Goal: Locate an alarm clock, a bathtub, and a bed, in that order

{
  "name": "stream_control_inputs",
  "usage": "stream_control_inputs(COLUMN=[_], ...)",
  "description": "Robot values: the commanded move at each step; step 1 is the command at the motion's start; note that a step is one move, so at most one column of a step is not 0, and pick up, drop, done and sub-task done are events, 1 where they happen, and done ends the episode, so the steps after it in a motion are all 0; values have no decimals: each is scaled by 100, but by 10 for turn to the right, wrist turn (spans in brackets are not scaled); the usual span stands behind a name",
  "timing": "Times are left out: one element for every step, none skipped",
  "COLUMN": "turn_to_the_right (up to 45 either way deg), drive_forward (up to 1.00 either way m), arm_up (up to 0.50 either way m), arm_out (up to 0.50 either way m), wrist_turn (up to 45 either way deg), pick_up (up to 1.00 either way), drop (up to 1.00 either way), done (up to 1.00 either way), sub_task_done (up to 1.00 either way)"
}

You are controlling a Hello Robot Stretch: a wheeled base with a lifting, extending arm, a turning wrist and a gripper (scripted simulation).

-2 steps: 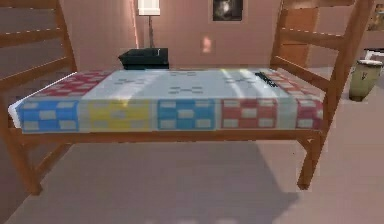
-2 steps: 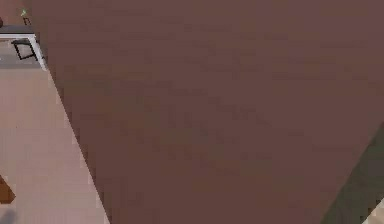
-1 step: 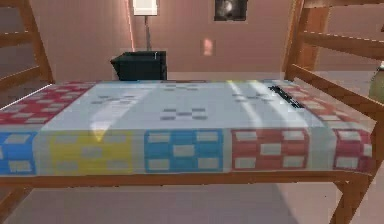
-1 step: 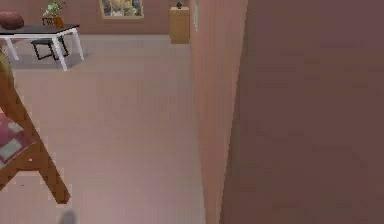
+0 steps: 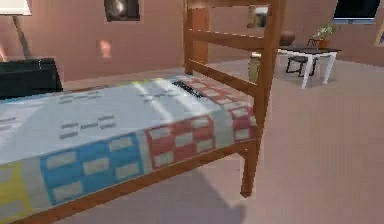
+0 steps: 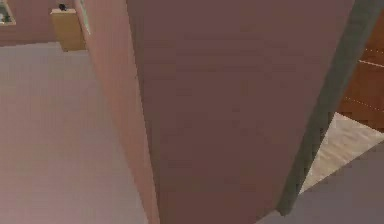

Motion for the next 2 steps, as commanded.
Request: stream_control_inputs(turn_to_the_right=[0,450], drive_forward=[50,0], arm_up=[0,0], arm_out=[0,0], wrist_turn=[0,0], pick_up=[0,0], drop=[0,0], done=[0,0], sub_task_done=[0,0])
